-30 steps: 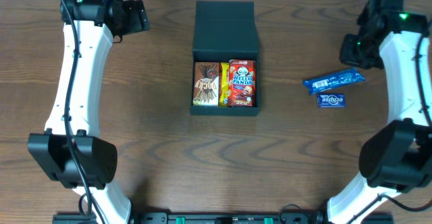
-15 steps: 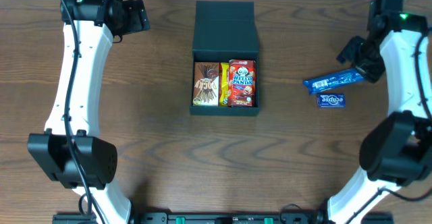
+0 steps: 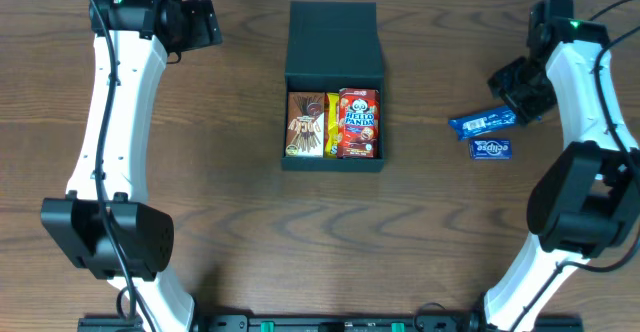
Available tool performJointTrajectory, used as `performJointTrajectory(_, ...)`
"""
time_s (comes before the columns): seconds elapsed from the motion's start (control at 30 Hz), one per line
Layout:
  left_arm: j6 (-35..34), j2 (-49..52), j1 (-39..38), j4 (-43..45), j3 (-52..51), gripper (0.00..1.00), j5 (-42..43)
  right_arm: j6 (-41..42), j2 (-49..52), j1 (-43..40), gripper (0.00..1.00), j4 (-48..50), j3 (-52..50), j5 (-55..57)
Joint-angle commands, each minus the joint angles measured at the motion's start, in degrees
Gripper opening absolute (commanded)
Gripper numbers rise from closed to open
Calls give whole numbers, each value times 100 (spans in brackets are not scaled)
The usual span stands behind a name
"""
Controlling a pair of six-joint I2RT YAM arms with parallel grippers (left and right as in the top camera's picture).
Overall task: Pack container
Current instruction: 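Move the right gripper to the blue Eclipse pack and grasp it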
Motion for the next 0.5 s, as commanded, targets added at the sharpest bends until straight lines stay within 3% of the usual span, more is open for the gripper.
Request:
performJointTrajectory(0.0, 59, 31, 17, -2, 87, 91, -4, 758, 74, 87, 60, 103, -24, -96)
performJointTrajectory(0.1, 57, 31, 17, -4, 87, 91, -4, 1180, 146, 87, 61, 184, -24, -179)
performJointTrajectory(0.47, 59, 31, 17, -20, 87, 91, -4, 1244, 669, 83, 61, 317, -24, -522)
